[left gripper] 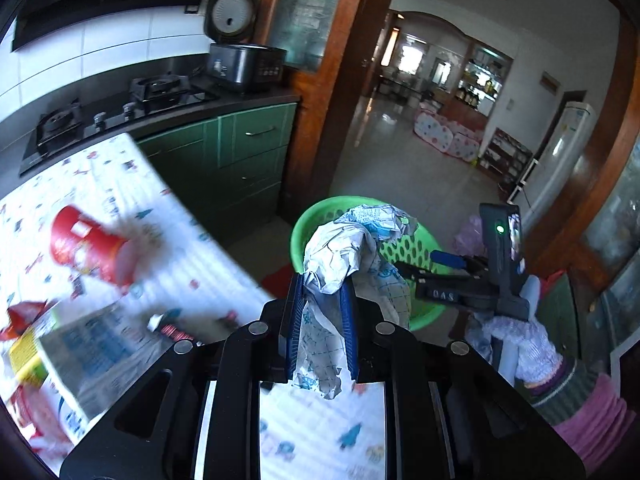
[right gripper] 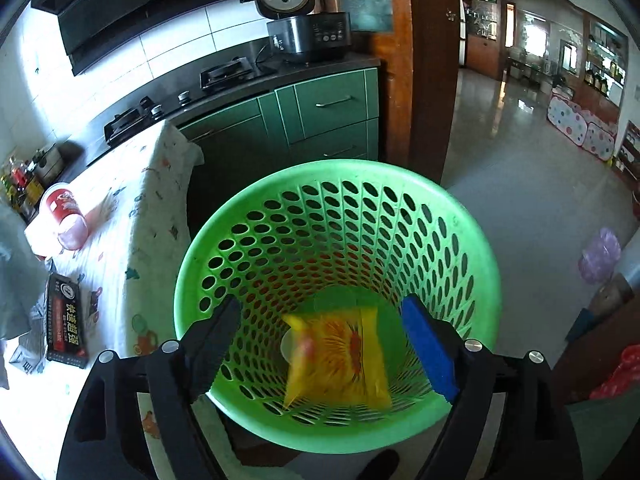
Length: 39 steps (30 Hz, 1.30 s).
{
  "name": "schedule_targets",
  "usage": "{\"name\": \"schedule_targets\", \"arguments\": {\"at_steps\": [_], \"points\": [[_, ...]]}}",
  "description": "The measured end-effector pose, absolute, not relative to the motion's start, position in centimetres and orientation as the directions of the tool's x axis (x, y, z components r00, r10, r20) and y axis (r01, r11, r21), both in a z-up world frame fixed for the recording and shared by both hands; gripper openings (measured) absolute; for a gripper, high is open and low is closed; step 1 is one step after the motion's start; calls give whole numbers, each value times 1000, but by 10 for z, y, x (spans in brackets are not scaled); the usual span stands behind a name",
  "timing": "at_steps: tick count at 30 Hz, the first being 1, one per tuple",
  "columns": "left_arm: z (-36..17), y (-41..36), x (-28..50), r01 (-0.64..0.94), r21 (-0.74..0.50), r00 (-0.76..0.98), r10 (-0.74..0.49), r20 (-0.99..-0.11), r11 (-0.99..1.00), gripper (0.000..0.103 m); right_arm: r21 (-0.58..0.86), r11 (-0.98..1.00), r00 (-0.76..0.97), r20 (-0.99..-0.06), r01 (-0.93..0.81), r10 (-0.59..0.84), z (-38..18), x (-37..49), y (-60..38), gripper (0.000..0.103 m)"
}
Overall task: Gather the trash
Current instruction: 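Carry both items over the green basket and open both tools, then grasp the black glue box with the right tool while the left reaches the milk carton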
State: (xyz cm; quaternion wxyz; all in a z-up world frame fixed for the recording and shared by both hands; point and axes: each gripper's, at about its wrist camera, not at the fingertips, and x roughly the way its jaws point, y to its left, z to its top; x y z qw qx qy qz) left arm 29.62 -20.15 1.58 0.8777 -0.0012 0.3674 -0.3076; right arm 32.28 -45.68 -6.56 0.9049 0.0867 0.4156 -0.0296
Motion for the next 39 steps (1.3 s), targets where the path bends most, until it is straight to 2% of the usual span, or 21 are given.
{"name": "schedule_targets", "arguments": {"at_steps": [13, 20, 22, 24, 25, 32, 39], "points": [[-21, -282, 347, 546, -256, 464, -542, -701, 798, 18, 71, 991, 695, -719, 110, -26, -54, 272, -469, 80], [-39, -312, 361, 534, -254, 444, -523, -728, 807, 22, 63, 993, 693, -720, 98, -23, -59, 253, -470, 80], [-43, -315, 362, 530, -250, 442, -516, -734, 810, 32, 58, 993, 693, -720, 98, -26, -60, 250, -469, 80], [-44, -313, 361, 527, -257, 447, -522, -726, 810, 51, 63, 993, 692, -722, 95, -21, -61, 250, -468, 80], [-43, -311, 360, 525, -257, 455, -522, -721, 812, 54, 63, 993, 693, -721, 96, -22, -60, 249, -468, 80], [-25, -294, 337, 538, -216, 499, -514, -698, 815, 56, 82, 993, 699, -715, 90, -4, -55, 246, -459, 80], [-4, -247, 305, 509, -134, 567, -448, -691, 850, 56, 106, 994, 712, -700, 29, 54, -42, 241, -428, 80]]}}
